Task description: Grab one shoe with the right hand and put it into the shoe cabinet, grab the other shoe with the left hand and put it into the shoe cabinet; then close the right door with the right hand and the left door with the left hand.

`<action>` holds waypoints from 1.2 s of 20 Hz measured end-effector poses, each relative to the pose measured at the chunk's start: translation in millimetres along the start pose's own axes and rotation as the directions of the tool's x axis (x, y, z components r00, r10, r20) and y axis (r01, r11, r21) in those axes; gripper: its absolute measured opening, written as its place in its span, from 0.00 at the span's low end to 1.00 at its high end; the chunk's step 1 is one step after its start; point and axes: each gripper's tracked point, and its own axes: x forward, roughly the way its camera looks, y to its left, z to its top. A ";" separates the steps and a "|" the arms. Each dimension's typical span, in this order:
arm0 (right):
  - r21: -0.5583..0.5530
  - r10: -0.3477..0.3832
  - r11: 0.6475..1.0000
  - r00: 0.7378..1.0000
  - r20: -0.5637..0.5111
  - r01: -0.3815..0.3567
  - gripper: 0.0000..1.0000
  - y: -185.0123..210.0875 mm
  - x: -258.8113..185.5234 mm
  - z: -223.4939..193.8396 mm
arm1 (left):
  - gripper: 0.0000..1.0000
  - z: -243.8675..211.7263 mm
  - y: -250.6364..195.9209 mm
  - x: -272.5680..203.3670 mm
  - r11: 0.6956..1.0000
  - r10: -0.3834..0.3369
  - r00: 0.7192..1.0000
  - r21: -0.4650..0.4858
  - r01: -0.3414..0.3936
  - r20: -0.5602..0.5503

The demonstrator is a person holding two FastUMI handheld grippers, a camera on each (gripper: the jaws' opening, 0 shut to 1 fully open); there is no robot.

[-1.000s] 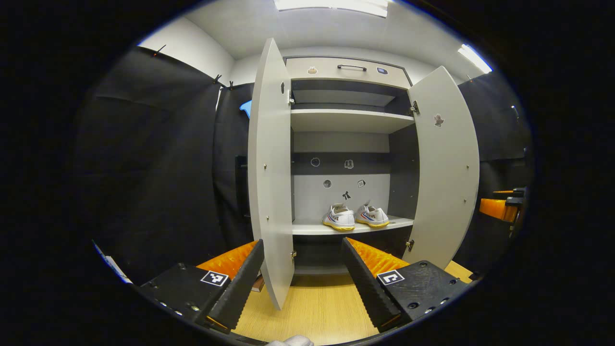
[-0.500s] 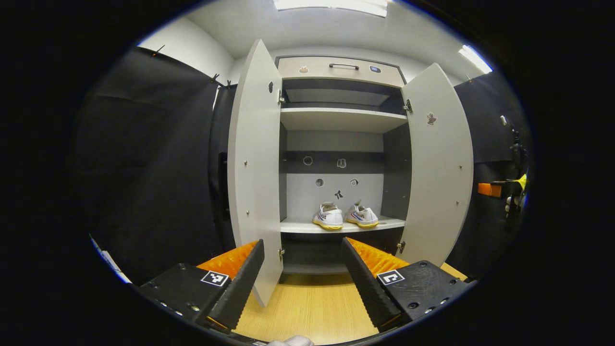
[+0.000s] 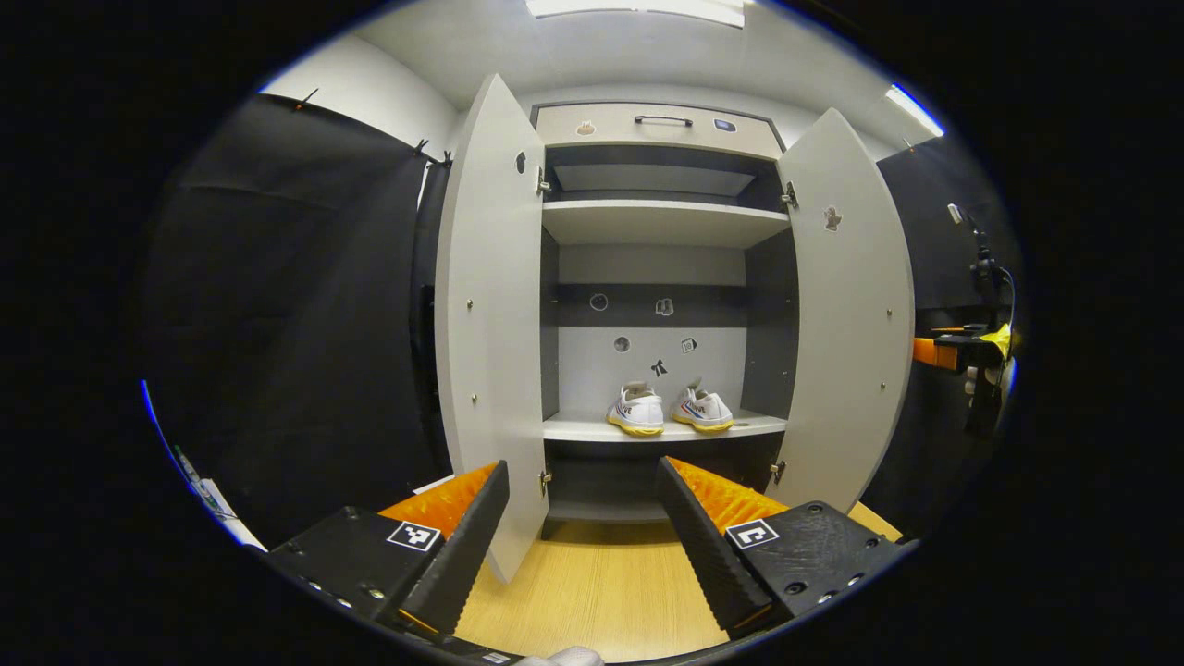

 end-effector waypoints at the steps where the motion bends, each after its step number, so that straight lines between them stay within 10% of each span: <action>1: 0.036 0.037 0.999 0.999 0.002 -0.037 0.93 11.5 -1.1 -0.1 | 0.96 1.4 0.9 0.2 1.000 0.002 1.000 0.000 -0.002 0.001; 14: 0.068 0.307 0.950 0.952 -0.011 -0.305 0.97 158.6 26.5 4.1 | 0.96 6.7 31.1 -14.3 0.998 0.069 0.998 0.000 -0.069 -0.008; 24: 0.032 0.298 0.954 0.954 -0.019 -0.297 0.99 183.7 -18.1 -8.6 | 0.96 8.6 61.2 -11.9 0.998 0.056 0.998 -0.010 -0.056 -0.002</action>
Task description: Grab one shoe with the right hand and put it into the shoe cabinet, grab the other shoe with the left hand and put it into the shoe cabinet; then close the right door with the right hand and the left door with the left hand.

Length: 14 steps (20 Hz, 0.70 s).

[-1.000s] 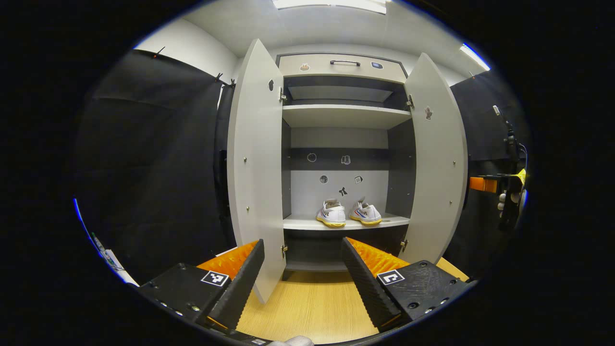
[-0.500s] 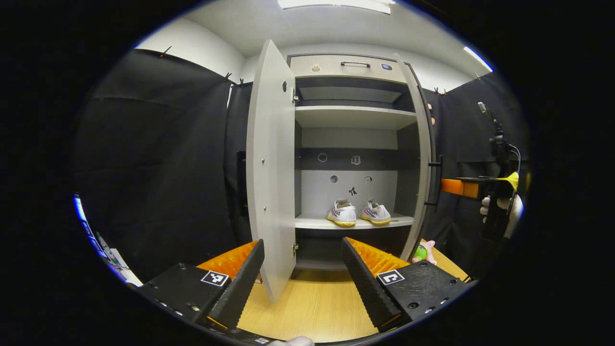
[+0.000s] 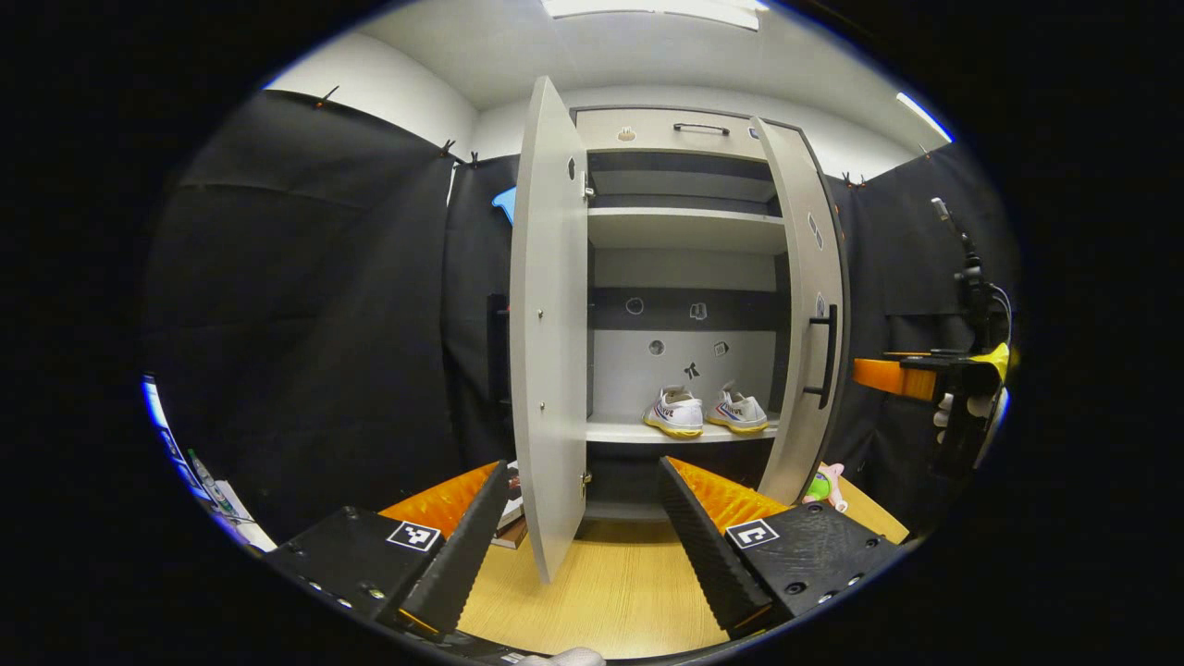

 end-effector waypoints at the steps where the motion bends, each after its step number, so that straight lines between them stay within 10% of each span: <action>1: 0.001 0.001 1.000 1.000 -0.005 -0.001 0.97 5.9 -5.8 -5.4 | 0.96 0.1 3.5 2.2 1.000 -0.005 1.000 -0.001 0.005 0.002; 14: 0.047 -0.122 0.991 0.986 -0.117 0.128 0.97 51.4 -69.9 -71.9 | 0.96 6.1 108.8 49.3 0.998 0.019 1.000 0.057 -0.021 0.024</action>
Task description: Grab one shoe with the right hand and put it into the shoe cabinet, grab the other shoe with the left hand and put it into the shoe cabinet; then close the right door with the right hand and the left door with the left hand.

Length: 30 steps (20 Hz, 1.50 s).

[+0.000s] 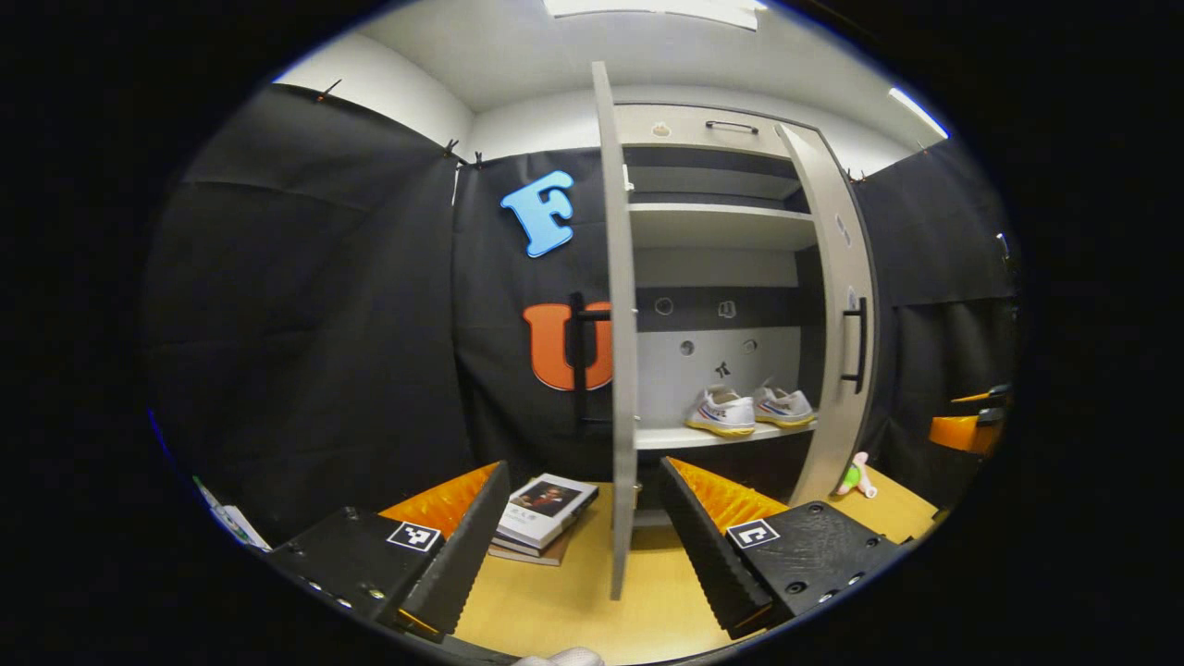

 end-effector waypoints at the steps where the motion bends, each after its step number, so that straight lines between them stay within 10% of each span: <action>1: 0.000 -0.007 1.000 1.000 0.002 0.007 0.97 3.6 -4.4 -1.2 | 0.97 2.9 13.1 7.5 1.000 0.018 1.000 0.002 -0.018 0.010; 16: -0.013 -0.056 0.998 0.998 -0.019 0.056 0.97 13.8 -48.4 -14.6 | 0.96 32.0 45.0 104.0 1.000 0.025 0.996 -0.007 -0.025 0.082; 21: -0.020 -0.022 1.000 0.999 -0.028 0.022 0.99 8.6 -46.0 -14.7 | 0.91 30.8 34.4 108.3 0.999 0.023 0.997 -0.034 -0.020 0.077; 22: -0.018 -0.013 1.000 1.000 -0.028 0.013 0.99 7.4 -46.3 -13.9 | 0.77 31.8 32.3 105.9 0.999 0.029 0.996 -0.027 -0.027 0.079; 23: -0.016 0.000 1.000 1.000 -0.027 0.000 0.99 6.6 -45.8 -13.5 | 0.90 31.6 27.6 104.5 0.999 0.031 0.997 -0.020 -0.029 0.078; 30: -0.006 0.100 0.995 0.994 -0.047 -0.101 0.99 -8.8 -24.0 -13.0 | 0.92 33.5 -50.0 89.4 0.999 -0.022 0.998 -0.037 0.024 0.064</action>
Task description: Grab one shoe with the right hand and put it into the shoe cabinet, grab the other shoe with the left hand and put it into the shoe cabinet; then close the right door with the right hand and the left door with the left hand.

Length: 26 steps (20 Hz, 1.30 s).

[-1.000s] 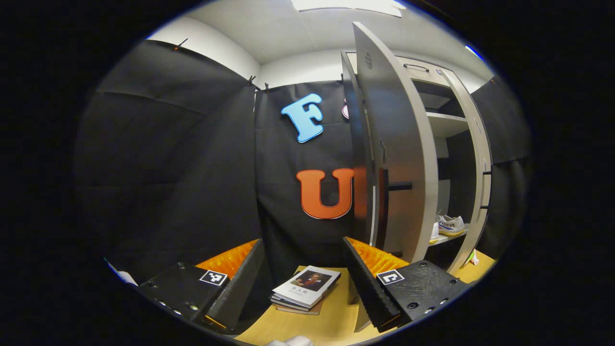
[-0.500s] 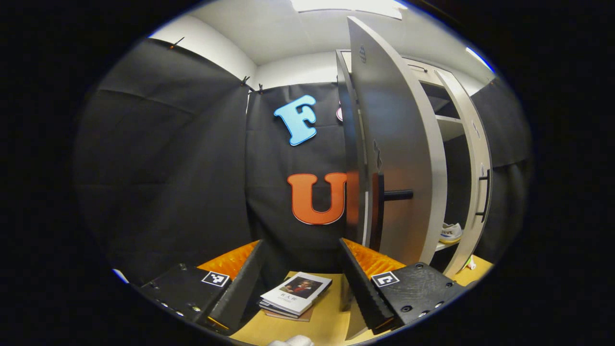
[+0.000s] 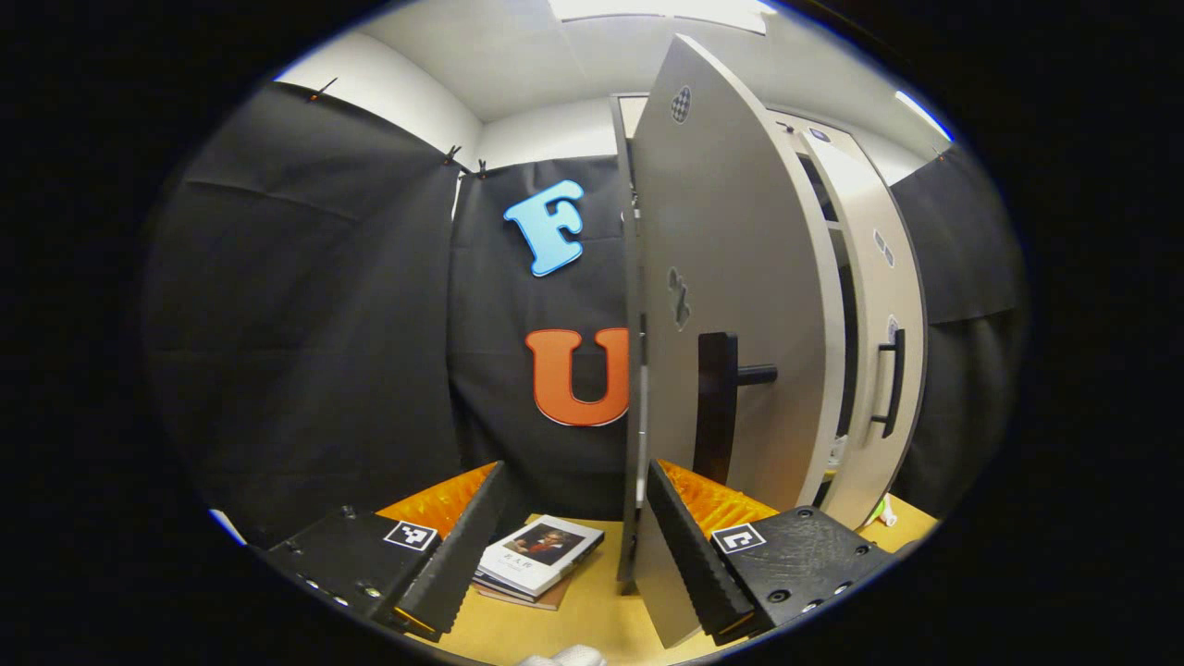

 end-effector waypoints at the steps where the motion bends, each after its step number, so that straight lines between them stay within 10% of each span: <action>1: -0.005 0.023 1.000 1.000 -0.007 -0.023 0.99 -0.7 5.3 1.0 | 0.92 1.2 -14.5 0.9 1.000 -0.015 1.000 -0.003 0.015 0.004; 10: -0.050 0.166 0.985 0.985 -0.034 -0.168 0.99 -22.1 46.8 17.9 | 0.96 1.3 -133.4 11.4 0.997 -0.066 0.998 -0.044 0.065 -0.006; 26: -0.014 0.151 0.989 0.988 0.040 -0.150 0.97 -15.7 61.1 41.9 | 0.96 -6.2 -88.5 -89.2 1.000 0.016 0.999 0.014 -0.015 -0.043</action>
